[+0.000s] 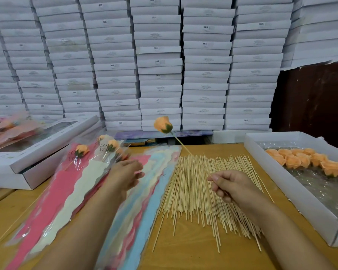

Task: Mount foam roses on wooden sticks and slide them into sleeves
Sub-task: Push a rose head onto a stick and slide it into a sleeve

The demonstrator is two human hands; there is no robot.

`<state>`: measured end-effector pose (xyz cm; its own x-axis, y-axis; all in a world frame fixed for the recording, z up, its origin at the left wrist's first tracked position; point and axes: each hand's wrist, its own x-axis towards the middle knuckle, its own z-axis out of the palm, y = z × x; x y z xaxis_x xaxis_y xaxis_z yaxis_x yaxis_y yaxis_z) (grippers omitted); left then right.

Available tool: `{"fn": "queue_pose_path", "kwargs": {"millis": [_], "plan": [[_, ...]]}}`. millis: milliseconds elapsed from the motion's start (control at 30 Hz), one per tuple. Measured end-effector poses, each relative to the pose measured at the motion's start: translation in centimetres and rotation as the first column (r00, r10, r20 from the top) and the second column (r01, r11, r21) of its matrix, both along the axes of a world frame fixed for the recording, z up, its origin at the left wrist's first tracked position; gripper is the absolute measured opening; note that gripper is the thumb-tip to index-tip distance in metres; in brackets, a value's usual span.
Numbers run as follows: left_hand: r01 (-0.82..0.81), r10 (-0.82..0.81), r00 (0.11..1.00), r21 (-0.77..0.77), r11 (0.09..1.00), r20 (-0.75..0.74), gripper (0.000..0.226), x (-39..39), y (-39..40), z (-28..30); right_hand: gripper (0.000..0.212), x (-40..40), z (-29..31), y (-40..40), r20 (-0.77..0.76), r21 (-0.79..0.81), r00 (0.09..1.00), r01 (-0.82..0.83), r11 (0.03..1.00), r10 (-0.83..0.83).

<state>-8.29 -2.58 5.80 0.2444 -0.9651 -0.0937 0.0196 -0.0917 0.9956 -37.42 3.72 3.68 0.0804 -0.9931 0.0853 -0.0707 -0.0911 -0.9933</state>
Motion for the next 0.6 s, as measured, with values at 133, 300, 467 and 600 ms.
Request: {"fn": "queue_pose_path", "kwargs": {"millis": [133, 300, 467, 600], "plan": [[-0.092, 0.027, 0.643, 0.042, 0.995, 0.765, 0.015, 4.4, -1.8, -2.0, 0.015, -0.1, 0.2, 0.0, 0.088, 0.024, 0.996, 0.007, 1.0, -0.009], [-0.168, -0.067, 0.423, 0.151, 0.974, 0.903, 0.05, 7.2, -2.8, -4.0, 0.016, 0.0, 0.3, 0.1, 0.112, 0.004, 0.994, 0.014, 1.0, -0.014], [-0.183, -0.054, 0.528, 0.176, 0.967, 0.848, 0.049, 7.3, -3.5, -3.9, 0.016, -0.2, 0.3, 0.0, 0.118, 0.006, 0.993, 0.019, 1.0, -0.02], [-0.209, 0.04, 0.476, 0.069, 0.976, 0.878, 0.024, 7.2, -3.5, -4.1, 0.015, -0.3, 0.2, -0.1, 0.147, 0.019, 0.989, 0.012, 1.0, -0.014]]}}
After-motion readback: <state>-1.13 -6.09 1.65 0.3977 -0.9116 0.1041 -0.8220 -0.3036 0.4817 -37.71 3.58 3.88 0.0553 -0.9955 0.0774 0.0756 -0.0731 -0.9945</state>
